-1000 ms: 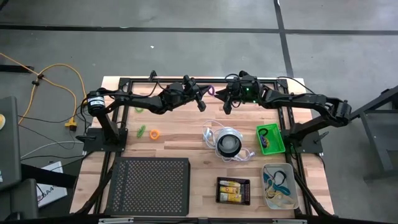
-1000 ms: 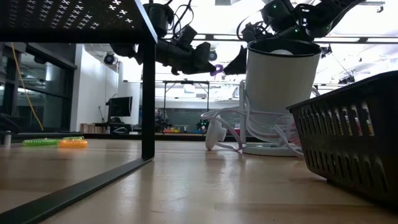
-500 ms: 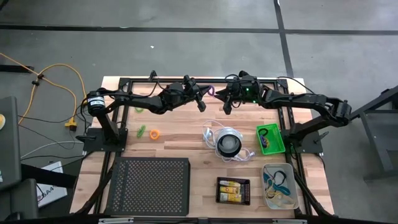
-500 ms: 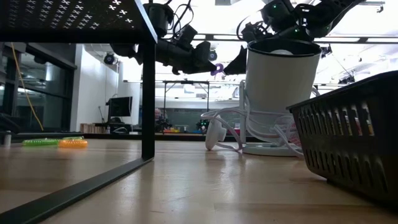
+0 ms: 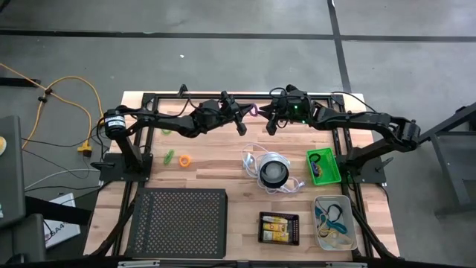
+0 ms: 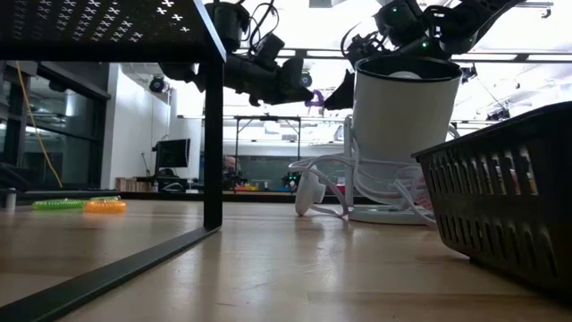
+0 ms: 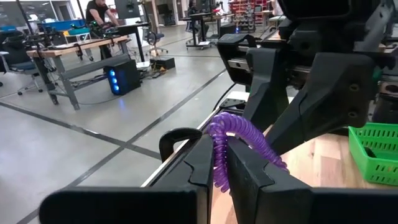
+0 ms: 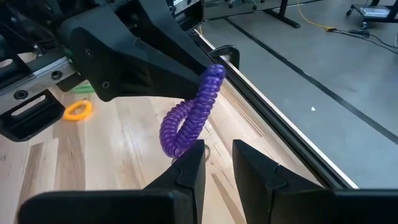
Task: Pick & Place Office Desk Supplies
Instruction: Put the purple spring keychain into the green bin
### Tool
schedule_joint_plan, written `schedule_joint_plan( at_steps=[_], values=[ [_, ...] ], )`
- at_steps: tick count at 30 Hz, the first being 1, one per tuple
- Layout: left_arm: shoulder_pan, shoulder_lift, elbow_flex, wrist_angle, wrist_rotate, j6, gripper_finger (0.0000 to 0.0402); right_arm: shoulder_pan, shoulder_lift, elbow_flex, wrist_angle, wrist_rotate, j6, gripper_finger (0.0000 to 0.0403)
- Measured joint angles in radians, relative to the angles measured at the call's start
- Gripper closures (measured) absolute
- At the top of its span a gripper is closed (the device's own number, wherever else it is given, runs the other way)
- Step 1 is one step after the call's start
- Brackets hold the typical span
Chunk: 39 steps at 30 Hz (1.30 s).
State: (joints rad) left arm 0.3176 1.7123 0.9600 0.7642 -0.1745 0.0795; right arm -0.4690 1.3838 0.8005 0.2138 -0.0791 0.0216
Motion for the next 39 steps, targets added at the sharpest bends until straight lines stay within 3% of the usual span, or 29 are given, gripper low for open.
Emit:
schedule_joint_plan(
  at_steps=[39],
  values=[
    [0.001,0.000,0.000,0.013,-0.004,0.000,0.0377,0.035,0.000,0.000,0.010,0.002,-0.079,0.0333]
  ],
)
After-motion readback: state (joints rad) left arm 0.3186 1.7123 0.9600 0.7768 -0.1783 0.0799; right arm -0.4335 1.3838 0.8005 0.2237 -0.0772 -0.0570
